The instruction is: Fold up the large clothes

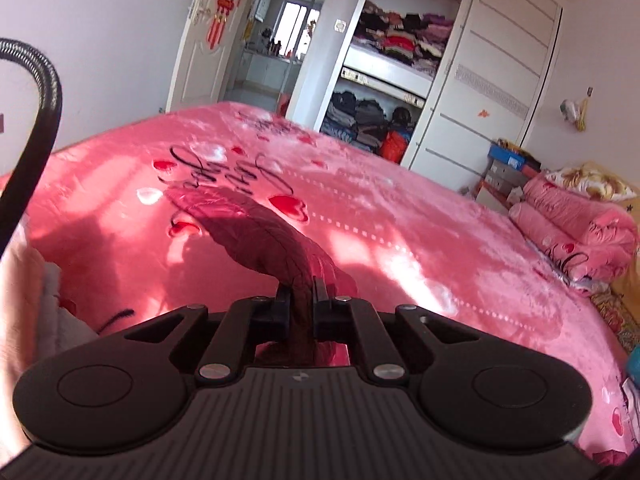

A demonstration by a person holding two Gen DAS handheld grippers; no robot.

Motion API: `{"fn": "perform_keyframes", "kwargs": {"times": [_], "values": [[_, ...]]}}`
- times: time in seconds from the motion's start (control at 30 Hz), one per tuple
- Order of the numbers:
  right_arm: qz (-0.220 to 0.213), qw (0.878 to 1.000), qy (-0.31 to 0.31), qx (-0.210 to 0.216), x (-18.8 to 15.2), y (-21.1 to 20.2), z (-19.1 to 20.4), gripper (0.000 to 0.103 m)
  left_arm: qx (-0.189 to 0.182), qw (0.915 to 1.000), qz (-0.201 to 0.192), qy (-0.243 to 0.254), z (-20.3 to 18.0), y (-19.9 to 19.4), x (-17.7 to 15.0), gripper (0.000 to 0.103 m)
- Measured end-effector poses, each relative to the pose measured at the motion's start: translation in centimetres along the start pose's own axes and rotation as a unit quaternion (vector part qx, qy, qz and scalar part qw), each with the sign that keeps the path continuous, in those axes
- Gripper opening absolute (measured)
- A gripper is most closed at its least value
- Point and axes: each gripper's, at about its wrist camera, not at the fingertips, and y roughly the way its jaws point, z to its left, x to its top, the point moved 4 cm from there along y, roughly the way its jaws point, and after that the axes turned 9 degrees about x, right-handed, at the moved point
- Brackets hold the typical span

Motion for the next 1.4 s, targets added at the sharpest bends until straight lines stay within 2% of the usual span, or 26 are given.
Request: {"fn": "perform_keyframes", "kwargs": {"times": [0.17,0.3,0.4,0.53,0.67,0.87,0.9,0.97,1.0,1.1,1.13,1.2,1.4], "values": [[0.006,1.0,0.002,0.003,0.1,0.0,0.0,0.103,0.028,0.997,-0.072,-0.006,4.1,-8.8,2.8,0.007],[0.01,1.0,0.005,0.005,0.3,-0.1,0.0,0.103,0.085,0.9916,-0.097,0.012,8.0,-13.8,1.6,0.007],[0.013,1.0,0.005,0.007,0.4,-0.1,-0.1,0.103,0.115,0.9901,-0.079,-0.011,11.2,-14.9,-0.6,0.007],[0.018,1.0,0.009,0.015,0.6,-0.4,0.0,0.103,0.174,0.9832,-0.049,-0.025,15.1,-15.0,-4.7,0.008],[0.022,0.999,0.01,0.029,0.4,-1.0,0.0,0.103,0.209,0.9759,-0.011,-0.064,19.0,-14.3,-8.2,0.01],[0.025,0.998,0.007,0.052,-0.2,-2.3,0.0,0.103,0.189,0.977,-0.01,-0.098,20.2,-15.6,-9.4,0.02],[0.025,0.998,0.007,0.056,-0.2,-2.5,0.0,0.103,0.183,0.9775,-0.012,-0.104,20.5,-16.0,-8.9,0.026],[0.026,0.998,0.009,0.063,-0.4,-3.0,0.0,0.103,0.173,0.9785,-0.014,-0.112,20.5,-16.8,-8.9,0.044],[0.025,0.997,0.012,0.067,-0.5,-3.4,0.0,0.103,0.17,0.9788,-0.014,-0.114,20.5,-17.4,-9.0,0.059],[0.023,0.996,0.019,0.078,-0.7,-4.5,0.1,0.103,0.16,0.9801,-0.02,-0.117,21.0,-19.6,-9.7,0.071],[0.022,0.996,0.022,0.082,-0.8,-4.9,0.1,0.103,0.159,0.9797,-0.023,-0.12,21.2,-20.3,-9.9,0.084],[0.022,0.996,0.03,0.087,-1.1,-5.7,0.1,0.103,0.162,0.9782,-0.035,-0.125,21.5,-21.8,-10.3,0.101],[0.025,0.995,0.038,0.086,-2.3,-8.5,0.7,0.103,0.15,0.9774,-0.056,-0.138,23.8,-24.8,-11.6,0.103]]}}
